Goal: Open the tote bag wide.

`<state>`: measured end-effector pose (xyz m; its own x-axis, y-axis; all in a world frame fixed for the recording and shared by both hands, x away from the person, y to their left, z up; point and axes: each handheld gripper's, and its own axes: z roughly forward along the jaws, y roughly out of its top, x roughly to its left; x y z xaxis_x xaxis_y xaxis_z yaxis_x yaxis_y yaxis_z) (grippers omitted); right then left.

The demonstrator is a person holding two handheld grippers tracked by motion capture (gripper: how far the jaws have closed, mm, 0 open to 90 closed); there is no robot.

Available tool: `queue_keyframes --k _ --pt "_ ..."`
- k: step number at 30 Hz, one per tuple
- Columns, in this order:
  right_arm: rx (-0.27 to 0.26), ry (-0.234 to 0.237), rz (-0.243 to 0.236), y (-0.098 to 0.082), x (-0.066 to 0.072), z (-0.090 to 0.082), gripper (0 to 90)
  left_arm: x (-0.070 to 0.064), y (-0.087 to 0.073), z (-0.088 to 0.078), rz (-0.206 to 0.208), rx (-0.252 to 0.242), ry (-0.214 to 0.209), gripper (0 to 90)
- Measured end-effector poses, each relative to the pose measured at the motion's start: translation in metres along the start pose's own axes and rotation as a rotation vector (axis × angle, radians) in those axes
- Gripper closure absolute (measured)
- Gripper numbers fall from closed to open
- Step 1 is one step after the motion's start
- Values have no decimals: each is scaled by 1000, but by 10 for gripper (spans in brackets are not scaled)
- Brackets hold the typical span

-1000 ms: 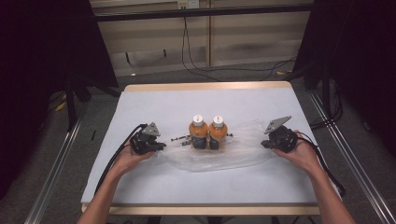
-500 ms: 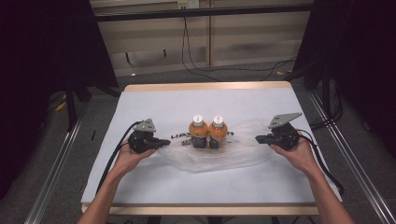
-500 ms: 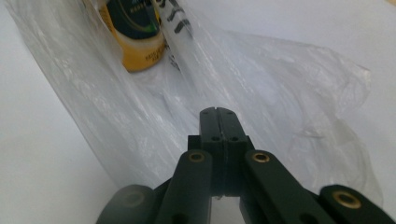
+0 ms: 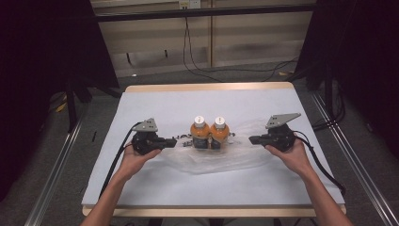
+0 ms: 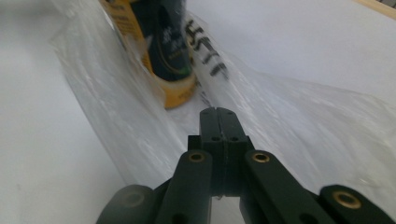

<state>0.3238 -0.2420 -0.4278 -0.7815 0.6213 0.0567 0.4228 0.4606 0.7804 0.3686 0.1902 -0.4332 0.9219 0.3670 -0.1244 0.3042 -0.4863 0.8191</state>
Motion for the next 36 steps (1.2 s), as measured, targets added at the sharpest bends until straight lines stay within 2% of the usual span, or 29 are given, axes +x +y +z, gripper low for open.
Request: queue_keyframes --k 3,5,11,12,13,16,20,21,25,26,28,30,32,36 --pt "0 19 -10 6 7 4 900 -7 3 4 8 -13 -15 896" --pt "-3 40 -16 8 12 9 900 -11 4 6 -1 -30 -25 895" --pt "8 69 -33 12 21 18 900 -23 8 19 17 -23 -39 893" --pt "11 71 -38 12 22 18 900 -26 10 21 14 -27 -47 893" --pt "10 72 -39 13 22 20 900 -28 12 23 32 -21 -45 893" --pt "19 65 -39 14 22 22 900 -35 15 29 34 -30 -60 894" --pt "7 66 -41 20 20 24 900 -41 21 41 47 -30 -67 895" --pt "4 68 -36 22 19 25 900 -44 22 45 40 -32 -80 895" --pt "-10 55 -14 27 6 28 900 -53 28 56 70 -24 -97 894" --pt "-18 62 -7 28 3 29 900 -54 29 60 64 -29 -107 894" --pt "-17 52 -11 30 1 32 900 -55 32 65 83 -13 -94 894" --pt "-16 56 -12 33 -1 37 900 -54 34 68 74 -19 -94 895" --pt "-6 66 -5 35 -5 44 900 -58 35 77 89 -3 -73 900" --pt "19 67 -16 39 -8 56 900 -57 35 86 87 13 -74 900"
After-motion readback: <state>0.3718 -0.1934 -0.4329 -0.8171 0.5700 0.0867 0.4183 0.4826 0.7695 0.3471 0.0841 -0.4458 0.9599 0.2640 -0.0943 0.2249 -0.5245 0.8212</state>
